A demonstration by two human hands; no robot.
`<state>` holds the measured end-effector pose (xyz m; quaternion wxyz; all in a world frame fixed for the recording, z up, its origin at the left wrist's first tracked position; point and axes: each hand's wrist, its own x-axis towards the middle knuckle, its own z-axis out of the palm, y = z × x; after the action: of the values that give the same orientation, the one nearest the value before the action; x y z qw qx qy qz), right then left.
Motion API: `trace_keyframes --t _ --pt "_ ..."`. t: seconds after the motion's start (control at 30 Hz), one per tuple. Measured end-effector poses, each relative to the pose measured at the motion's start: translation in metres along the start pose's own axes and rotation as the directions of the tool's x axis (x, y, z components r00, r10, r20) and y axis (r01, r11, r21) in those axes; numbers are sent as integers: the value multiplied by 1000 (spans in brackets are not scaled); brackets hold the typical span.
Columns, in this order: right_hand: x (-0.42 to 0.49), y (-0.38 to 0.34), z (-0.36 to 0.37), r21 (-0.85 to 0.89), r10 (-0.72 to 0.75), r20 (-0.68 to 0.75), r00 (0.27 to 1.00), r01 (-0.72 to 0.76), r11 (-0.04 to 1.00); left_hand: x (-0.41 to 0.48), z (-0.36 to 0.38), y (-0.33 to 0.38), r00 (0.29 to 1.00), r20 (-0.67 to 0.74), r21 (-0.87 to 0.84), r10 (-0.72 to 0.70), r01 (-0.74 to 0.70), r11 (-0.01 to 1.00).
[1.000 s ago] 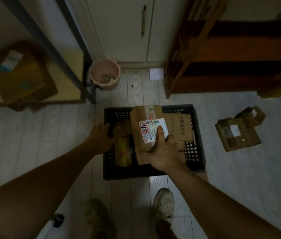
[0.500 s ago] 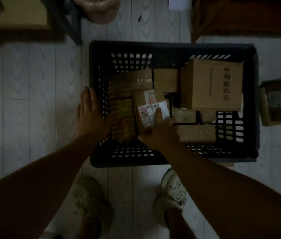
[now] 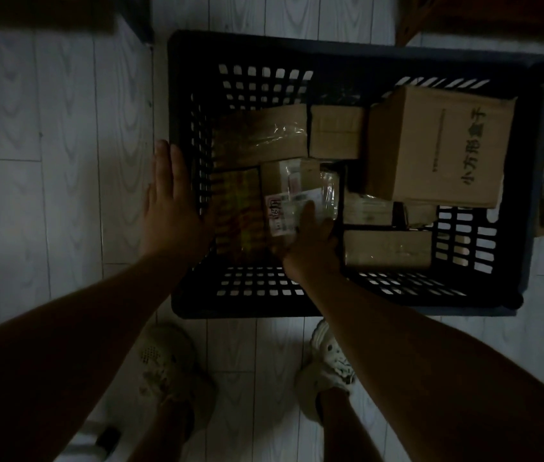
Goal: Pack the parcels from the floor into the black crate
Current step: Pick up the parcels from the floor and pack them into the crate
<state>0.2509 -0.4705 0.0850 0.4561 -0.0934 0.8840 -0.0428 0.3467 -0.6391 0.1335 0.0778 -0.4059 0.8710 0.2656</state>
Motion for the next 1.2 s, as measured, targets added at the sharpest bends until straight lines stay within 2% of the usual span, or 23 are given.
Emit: trace_keyframes --t 0.1,0.17,0.23,0.37,0.5,0.7,0.83,1.0,1.2 --pt "6 -5 9 -59 58 37 998 -56 997 0 3 -4 1000 -2 -2 1 -1 1000" --pt "6 -4 8 -30 73 50 996 -72 997 1 4 -6 1000 1 -8 9 -9 1000" --pt "2 -2 1 -25 49 64 997 -48 999 1 2 -6 1000 18 6 8 -8 1000" --pt "-32 -1 -37 -106 -47 97 994 57 993 -2 -17 5 986 161 99 -41 25 995" --pt "-94 -3 -97 -117 -116 36 993 119 986 -21 -73 39 946 304 189 -115 59 980" --pt "-212 -2 -193 -96 -198 -35 980 194 976 -104 -182 120 899 408 102 -157 126 987" --pt "-299 4 -251 -162 -297 -25 954 290 943 -179 -259 171 919 352 65 -178 166 984" --pt "-380 26 -300 -191 -395 -60 917 378 906 -249 -315 215 958 232 -21 -170 180 983" --pt "-453 83 -332 -180 -369 -209 906 336 925 -296 -351 260 987 154 -6 -38 39 999"
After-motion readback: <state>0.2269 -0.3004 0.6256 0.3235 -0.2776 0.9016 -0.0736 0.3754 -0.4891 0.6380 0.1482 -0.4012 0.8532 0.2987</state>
